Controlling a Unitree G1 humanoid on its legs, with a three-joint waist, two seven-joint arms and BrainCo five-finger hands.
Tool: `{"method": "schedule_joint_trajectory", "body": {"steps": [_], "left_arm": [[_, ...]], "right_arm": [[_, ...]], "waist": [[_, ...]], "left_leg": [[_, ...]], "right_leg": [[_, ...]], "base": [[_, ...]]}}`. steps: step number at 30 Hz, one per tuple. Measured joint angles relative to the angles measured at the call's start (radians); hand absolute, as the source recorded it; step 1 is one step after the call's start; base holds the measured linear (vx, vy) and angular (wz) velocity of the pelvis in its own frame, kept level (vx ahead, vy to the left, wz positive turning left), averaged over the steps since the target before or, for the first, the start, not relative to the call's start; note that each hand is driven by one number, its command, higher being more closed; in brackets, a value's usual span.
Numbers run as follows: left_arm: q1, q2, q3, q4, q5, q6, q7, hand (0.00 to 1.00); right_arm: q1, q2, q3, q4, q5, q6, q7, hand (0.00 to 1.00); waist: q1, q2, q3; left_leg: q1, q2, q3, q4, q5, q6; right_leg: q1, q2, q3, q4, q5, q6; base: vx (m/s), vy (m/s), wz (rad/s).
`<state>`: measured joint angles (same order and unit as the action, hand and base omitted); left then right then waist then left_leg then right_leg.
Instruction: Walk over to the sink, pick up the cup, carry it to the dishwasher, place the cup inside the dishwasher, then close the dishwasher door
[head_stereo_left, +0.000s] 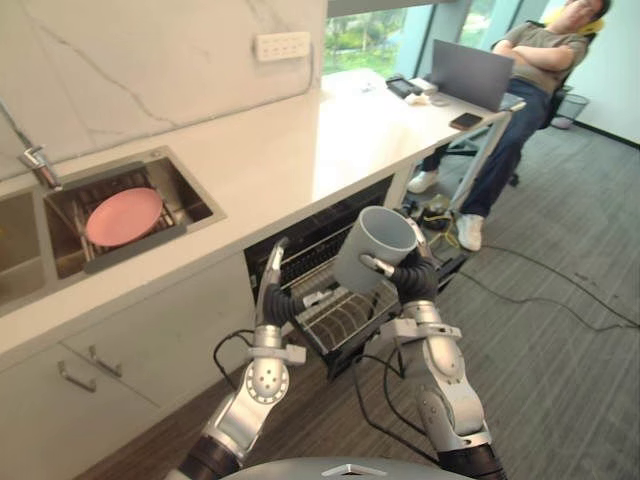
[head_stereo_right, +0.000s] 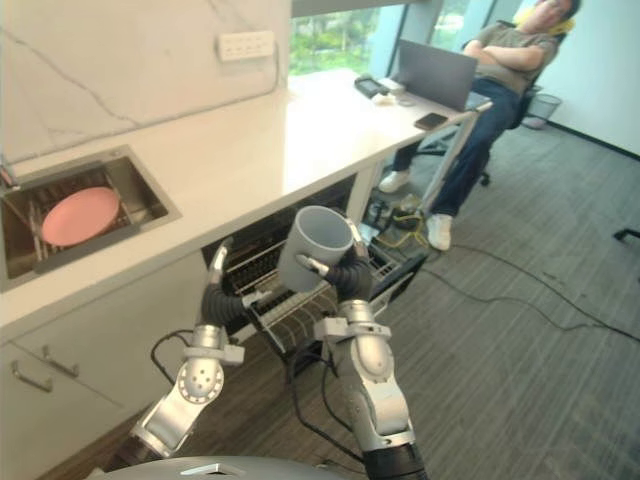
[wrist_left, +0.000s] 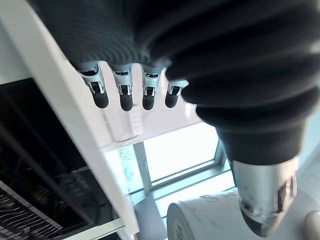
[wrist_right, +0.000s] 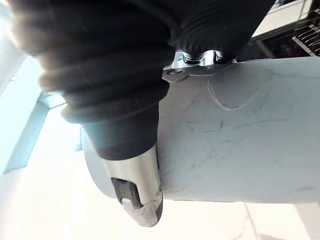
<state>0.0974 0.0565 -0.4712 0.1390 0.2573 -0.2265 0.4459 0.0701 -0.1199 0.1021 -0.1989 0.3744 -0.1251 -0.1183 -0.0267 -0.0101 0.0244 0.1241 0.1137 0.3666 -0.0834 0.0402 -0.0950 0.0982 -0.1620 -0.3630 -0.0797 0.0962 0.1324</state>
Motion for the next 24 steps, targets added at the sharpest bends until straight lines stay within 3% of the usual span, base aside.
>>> {"method": "schedule_joint_trajectory", "body": {"steps": [3, 9, 13, 17, 24], "left_arm": [[0.121, 0.005, 0.049, 0.000, -0.057, -0.022, -0.070, 0.00], [0.227, 0.047, 0.211, 0.079, -0.062, -0.065, -0.099, 0.00], [0.206, 0.082, 0.275, 0.203, -0.083, -0.071, -0.086, 0.00], [0.149, 0.090, 0.293, 0.274, -0.115, -0.081, -0.078, 0.00], [0.118, 0.089, 0.303, 0.333, -0.139, -0.103, -0.053, 0.00]], "right_arm": [[-0.014, -0.019, -0.053, 0.109, -0.030, 0.000, 0.002, 1.00], [-0.155, -0.107, -0.114, 0.405, -0.072, 0.001, 0.005, 1.00], [-0.406, -0.187, -0.114, 0.667, -0.105, 0.006, 0.000, 1.00], [-0.673, -0.304, -0.115, 0.921, -0.094, 0.025, 0.000, 1.00], [-0.871, -0.376, -0.114, 1.159, -0.086, 0.050, 0.012, 1.00]], "waist": [[0.019, 0.000, 0.000], [0.060, 0.005, 0.022], [0.100, 0.012, 0.091], [0.149, 0.042, 0.198], [0.190, 0.094, 0.329]], "left_leg": [[-0.028, -0.007, -0.043, 0.000, 0.009, 0.004], [-0.093, -0.018, -0.127, -0.001, 0.033, 0.018], [-0.158, -0.020, -0.184, -0.001, 0.068, 0.019], [-0.242, -0.025, -0.249, -0.001, 0.122, 0.035], [-0.301, -0.055, -0.286, 0.005, 0.155, 0.055]], "right_leg": [[0.001, -0.007, -0.041, 0.000, -0.002, 0.003], [0.002, -0.024, -0.124, 0.000, -0.004, 0.006], [-0.029, -0.024, -0.186, 0.000, 0.007, -0.004], [-0.068, -0.022, -0.255, 0.000, 0.033, -0.013], [-0.100, -0.045, -0.289, 0.000, 0.058, -0.007]], "base": [[0.01, -0.005, 0.37], [-0.04, 0.010, 0.45], [-0.10, 0.024, 0.47], [-0.10, 0.026, 0.49], [-0.03, 0.040, 0.21]]}}
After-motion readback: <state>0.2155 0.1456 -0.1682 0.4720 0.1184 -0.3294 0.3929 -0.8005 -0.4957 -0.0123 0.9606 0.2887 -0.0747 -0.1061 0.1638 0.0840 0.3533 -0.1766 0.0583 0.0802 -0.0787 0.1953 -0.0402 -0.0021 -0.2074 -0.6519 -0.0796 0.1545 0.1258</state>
